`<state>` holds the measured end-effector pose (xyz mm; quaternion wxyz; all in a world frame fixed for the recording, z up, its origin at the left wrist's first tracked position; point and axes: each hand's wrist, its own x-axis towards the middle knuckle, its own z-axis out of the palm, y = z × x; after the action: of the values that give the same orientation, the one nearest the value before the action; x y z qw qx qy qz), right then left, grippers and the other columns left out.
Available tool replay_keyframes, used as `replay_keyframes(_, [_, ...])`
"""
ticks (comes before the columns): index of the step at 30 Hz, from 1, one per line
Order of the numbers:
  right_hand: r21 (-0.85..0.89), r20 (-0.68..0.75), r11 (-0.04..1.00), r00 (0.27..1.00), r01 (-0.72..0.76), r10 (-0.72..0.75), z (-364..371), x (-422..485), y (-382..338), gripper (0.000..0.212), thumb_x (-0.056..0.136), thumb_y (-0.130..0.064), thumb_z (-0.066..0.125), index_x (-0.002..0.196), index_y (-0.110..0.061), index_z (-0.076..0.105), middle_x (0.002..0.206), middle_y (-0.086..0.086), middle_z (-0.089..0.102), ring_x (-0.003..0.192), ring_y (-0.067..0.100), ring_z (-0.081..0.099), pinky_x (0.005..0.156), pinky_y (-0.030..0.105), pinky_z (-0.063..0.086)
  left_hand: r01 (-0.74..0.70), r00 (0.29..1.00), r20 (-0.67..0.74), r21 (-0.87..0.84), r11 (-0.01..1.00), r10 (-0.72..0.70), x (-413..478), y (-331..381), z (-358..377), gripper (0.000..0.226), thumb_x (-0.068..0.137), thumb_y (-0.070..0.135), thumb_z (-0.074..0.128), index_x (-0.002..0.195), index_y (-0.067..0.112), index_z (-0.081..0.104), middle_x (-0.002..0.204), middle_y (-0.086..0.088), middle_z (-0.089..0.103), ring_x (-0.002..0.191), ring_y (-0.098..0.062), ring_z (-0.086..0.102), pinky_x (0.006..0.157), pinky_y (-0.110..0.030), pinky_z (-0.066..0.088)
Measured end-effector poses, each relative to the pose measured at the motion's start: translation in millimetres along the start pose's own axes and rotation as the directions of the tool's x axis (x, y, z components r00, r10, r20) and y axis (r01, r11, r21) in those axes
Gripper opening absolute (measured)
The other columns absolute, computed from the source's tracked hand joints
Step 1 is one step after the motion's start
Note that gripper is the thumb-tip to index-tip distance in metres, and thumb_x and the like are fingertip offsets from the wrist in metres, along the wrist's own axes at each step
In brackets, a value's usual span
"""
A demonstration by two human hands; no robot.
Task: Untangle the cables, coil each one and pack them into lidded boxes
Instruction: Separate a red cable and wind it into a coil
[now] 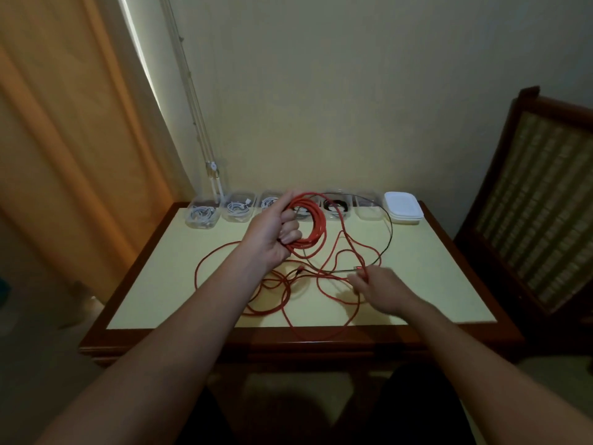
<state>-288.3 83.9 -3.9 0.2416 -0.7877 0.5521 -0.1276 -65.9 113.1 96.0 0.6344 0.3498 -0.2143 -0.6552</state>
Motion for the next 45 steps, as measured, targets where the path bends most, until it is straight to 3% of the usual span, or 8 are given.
replay_keyframes(9, [-0.345, 0.12, 0.881, 0.916, -0.323, 0.383, 41, -2, 11, 0.036, 0.108, -0.032, 0.037, 0.128, -0.008, 0.055, 0.129, 0.015, 0.057, 0.117, 0.029, 0.058, 0.093, 0.038, 0.051, 0.038, 0.992, -0.118, -0.079, 0.996, -0.047, 6, -1, -34, 0.018, 0.097, 0.03, 0.061, 0.099, 0.014, 0.068, 0.049, 0.009, 0.021, 0.032, -0.004, 0.018, 0.029, -0.016, 0.015])
replay_keyframes(14, [0.57, 0.378, 0.502, 0.75, -0.651, 0.543, 52, 22, 9, 0.025, 0.102, -0.002, 0.044, 0.093, 0.012, 0.062, 0.092, 0.029, 0.072, 0.081, 0.042, 0.073, 0.08, 0.05, 0.061, 0.047, 0.986, -0.151, -0.112, 0.993, -0.064, 11, 5, -48, 0.025, 0.097, 0.031, 0.061, 0.114, 0.013, 0.067, 0.049, 0.009, 0.021, 0.032, -0.005, 0.018, 0.03, -0.016, 0.016])
replay_keyframes(19, [0.864, 0.476, -0.018, 0.804, -0.504, 0.357, 38, 63, -29, 0.029, 0.11, -0.013, 0.038, 0.106, 0.011, 0.054, 0.086, 0.03, 0.073, 0.069, 0.034, 0.075, 0.05, 0.041, 0.061, 0.054, 0.978, -0.189, -0.192, 0.98, -0.091, 19, 15, -59, 0.016, 0.097, 0.028, 0.062, 0.105, 0.014, 0.063, 0.048, 0.008, 0.021, 0.03, -0.005, 0.017, 0.028, -0.018, 0.016])
replay_keyframes(28, [0.99, 0.09, -0.126, 0.973, -0.065, 0.212, -162, 152, -139, 0.019, 0.106, -0.002, 0.043, 0.098, 0.006, 0.059, 0.1, 0.024, 0.069, 0.087, 0.028, 0.072, 0.064, 0.031, 0.062, -0.002, 0.991, -0.132, -0.235, 0.972, -0.03, 16, 66, -34, 0.015, 0.098, 0.02, 0.059, 0.084, 0.016, 0.054, 0.045, 0.008, 0.023, 0.028, -0.005, 0.018, 0.027, -0.018, 0.014])
replay_keyframes(34, [0.888, -0.375, 0.359, 0.904, 0.287, 0.205, -229, 131, -169, 0.018, 0.088, 0.013, 0.065, 0.081, -0.003, 0.06, 0.084, 0.013, 0.068, 0.066, 0.017, 0.074, 0.06, 0.024, 0.059, 0.057, 0.994, -0.07, -0.354, 0.933, -0.087, 21, 79, -28, 0.05, 0.1, 0.022, 0.057, 0.051, 0.011, 0.053, 0.042, 0.007, 0.024, 0.027, -0.007, 0.019, 0.028, -0.018, 0.013])
replay_keyframes(38, [0.265, -0.557, 0.946, 0.83, 0.186, -0.008, -213, 108, -151, 0.023, 0.077, -0.001, 0.083, 0.069, -0.015, 0.067, 0.072, 0.007, 0.073, 0.066, 0.017, 0.074, 0.065, 0.029, 0.06, 0.071, 0.987, -0.103, -0.426, 0.902, -0.126, 22, 79, -30, 0.053, 0.1, 0.024, 0.057, 0.05, 0.014, 0.041, 0.04, 0.007, 0.022, 0.026, -0.007, 0.018, 0.026, -0.019, 0.016])
replay_keyframes(41, [-0.037, -0.453, 0.997, 0.888, 0.066, -0.076, -201, 102, -139, 0.017, 0.076, -0.003, 0.077, 0.068, -0.015, 0.068, 0.063, 0.003, 0.072, 0.062, 0.01, 0.072, 0.061, 0.023, 0.056, 0.033, 0.979, -0.166, -0.444, 0.896, -0.118, 18, 78, -32, 0.047, 0.101, 0.023, 0.056, 0.058, 0.015, 0.038, 0.039, 0.006, 0.022, 0.026, -0.007, 0.018, 0.027, -0.017, 0.015])
replay_keyframes(45, [0.659, -0.566, 0.694, 0.799, 0.29, 0.203, -223, 114, -153, 0.024, 0.082, 0.01, 0.069, 0.071, -0.009, 0.057, 0.068, 0.008, 0.065, 0.057, 0.014, 0.069, 0.063, 0.026, 0.059, 0.01, 0.975, -0.193, -0.451, 0.892, -0.108, 13, 81, -32, 0.043, 0.101, 0.021, 0.056, 0.06, 0.009, 0.047, 0.039, 0.005, 0.021, 0.026, -0.006, 0.018, 0.029, -0.016, 0.015])
